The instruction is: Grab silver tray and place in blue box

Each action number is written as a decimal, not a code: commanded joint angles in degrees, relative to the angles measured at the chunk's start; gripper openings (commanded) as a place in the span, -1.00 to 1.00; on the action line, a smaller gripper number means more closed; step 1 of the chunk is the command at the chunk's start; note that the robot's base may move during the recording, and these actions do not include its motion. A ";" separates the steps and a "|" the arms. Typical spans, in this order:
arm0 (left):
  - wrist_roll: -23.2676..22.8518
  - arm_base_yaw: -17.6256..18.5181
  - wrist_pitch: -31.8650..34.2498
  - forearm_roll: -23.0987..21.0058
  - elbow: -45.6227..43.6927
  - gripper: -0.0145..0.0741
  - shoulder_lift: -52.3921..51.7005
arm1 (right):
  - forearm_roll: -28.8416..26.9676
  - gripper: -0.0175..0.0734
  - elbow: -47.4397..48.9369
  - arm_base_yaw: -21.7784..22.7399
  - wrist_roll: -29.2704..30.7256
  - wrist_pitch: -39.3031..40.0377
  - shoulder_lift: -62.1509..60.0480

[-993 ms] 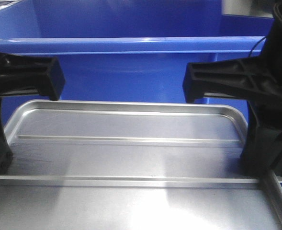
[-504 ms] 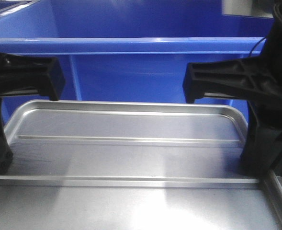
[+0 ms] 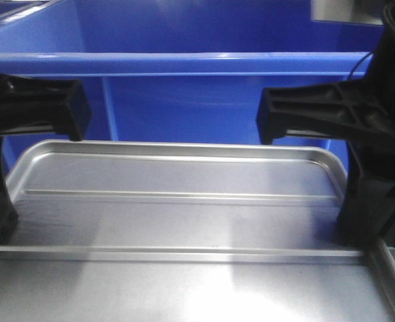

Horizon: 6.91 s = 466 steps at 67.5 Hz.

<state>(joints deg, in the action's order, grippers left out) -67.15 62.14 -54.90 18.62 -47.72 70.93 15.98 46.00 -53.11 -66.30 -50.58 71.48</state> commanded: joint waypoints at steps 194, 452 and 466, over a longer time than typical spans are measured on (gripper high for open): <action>27.12 -21.20 8.09 -3.59 -46.40 -0.69 20.35 | -4.80 -0.50 49.11 22.34 28.82 -0.91 20.02; 52.22 -19.28 46.04 -8.73 21.16 -0.67 -44.90 | 3.36 -0.50 -12.39 19.75 48.71 30.34 -47.09; 52.22 -19.28 46.57 -8.73 22.35 -0.67 -51.12 | 3.36 -0.50 -12.39 19.75 48.71 27.94 -52.24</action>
<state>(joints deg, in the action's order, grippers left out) -15.14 42.35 -13.77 9.78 -23.66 20.21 18.43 32.09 -33.33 -18.23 -26.53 19.50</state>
